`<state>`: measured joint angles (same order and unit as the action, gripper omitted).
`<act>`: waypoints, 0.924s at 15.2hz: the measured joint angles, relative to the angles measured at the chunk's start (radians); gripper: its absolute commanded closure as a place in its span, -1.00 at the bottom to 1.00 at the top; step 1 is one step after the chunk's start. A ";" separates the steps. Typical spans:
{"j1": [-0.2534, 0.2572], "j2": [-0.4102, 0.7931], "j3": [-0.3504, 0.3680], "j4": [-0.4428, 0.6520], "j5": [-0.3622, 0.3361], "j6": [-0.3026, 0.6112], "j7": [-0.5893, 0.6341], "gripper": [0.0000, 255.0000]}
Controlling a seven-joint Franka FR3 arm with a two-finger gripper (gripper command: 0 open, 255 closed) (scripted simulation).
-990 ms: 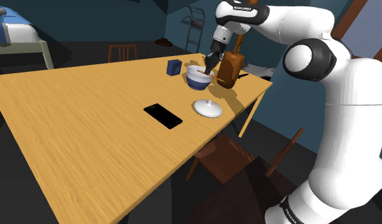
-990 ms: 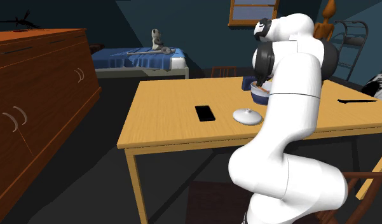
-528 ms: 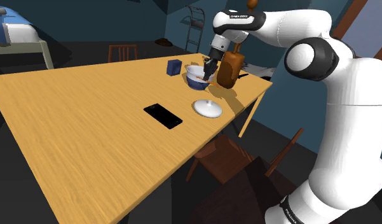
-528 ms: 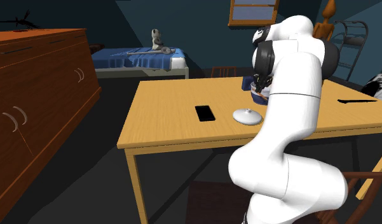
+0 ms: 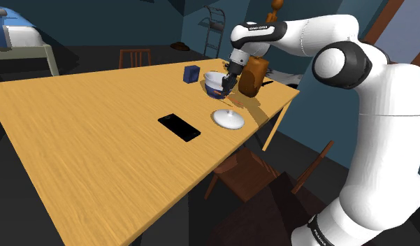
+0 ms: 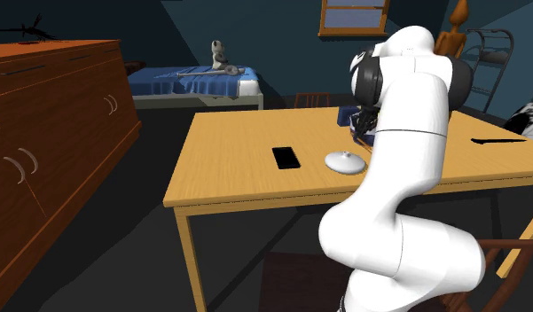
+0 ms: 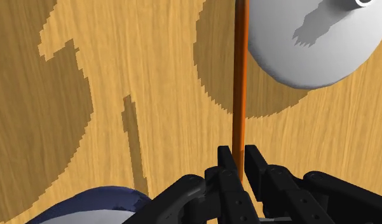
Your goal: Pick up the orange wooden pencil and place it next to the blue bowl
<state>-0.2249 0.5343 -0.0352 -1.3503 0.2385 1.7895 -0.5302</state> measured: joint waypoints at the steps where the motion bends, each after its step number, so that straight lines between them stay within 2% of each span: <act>1: 0.001 0.006 0.000 -0.004 0.001 0.009 -0.001 1.00; 10: 0.003 0.038 0.003 -0.072 0.008 0.108 -0.021 1.00; 14: 0.003 0.042 0.003 -0.081 0.009 0.120 -0.025 1.00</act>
<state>-0.2220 0.5761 -0.0326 -1.4310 0.2473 1.9099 -0.5550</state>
